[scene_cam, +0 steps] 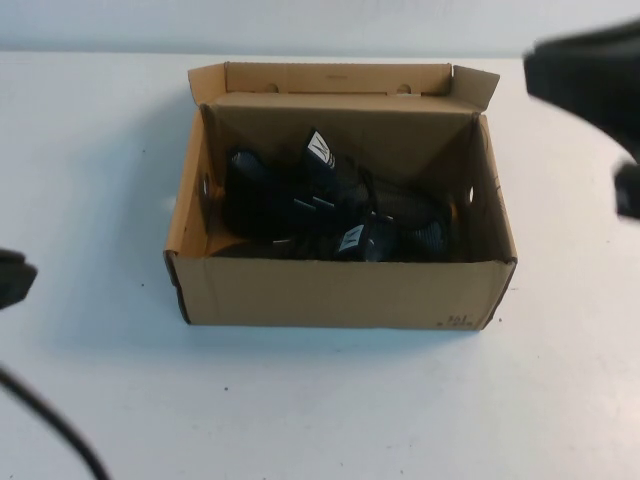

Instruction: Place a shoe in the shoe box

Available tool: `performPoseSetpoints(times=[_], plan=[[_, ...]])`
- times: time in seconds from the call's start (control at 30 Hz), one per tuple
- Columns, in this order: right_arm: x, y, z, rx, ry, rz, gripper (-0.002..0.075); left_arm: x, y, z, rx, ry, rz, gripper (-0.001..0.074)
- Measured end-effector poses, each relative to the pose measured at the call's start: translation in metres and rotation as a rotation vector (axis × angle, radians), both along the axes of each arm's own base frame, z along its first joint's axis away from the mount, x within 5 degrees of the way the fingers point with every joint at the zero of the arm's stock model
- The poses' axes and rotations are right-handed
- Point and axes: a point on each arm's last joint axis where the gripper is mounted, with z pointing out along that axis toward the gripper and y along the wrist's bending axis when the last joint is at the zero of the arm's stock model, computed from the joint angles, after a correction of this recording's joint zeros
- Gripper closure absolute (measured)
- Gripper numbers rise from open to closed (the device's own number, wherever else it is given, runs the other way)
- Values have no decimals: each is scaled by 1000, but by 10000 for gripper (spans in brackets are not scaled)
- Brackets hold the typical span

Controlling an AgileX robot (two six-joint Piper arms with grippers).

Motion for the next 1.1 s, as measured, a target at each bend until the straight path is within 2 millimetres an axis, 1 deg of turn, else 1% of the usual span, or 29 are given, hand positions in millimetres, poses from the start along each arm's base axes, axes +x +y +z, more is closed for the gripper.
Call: performPoseSetpoints(times=[0.1,0.2,0.27,0.4,0.43,0.53,0.6,0.7,1.1], plan=[[-12,-12,-8,-74,11,-21,741,-16,6,-12,-42,-69,37,736],[-28,-27,-20,-50,-50,-77,741,-22,10,-30,-90,-139,81,736],[-39,-36,-34,-16,-100,-106,741,-21,12,-44,-122,-173,117,736],[-59,-51,-76,19,-144,-140,741,-12,13,-68,-190,-222,196,736],[-62,-54,-87,19,-142,-144,741,-10,13,-72,-213,-233,214,736],[-69,-58,-112,12,-123,-149,742,-4,14,-74,-256,-272,248,736],[-72,-60,-121,9,-118,-149,742,-2,14,-73,-274,-295,259,736],[-76,-63,-124,14,-126,-150,742,-2,14,-71,-288,-312,265,736],[-77,-62,-128,-7,-98,-141,742,-2,14,-71,-288,-312,265,736]])
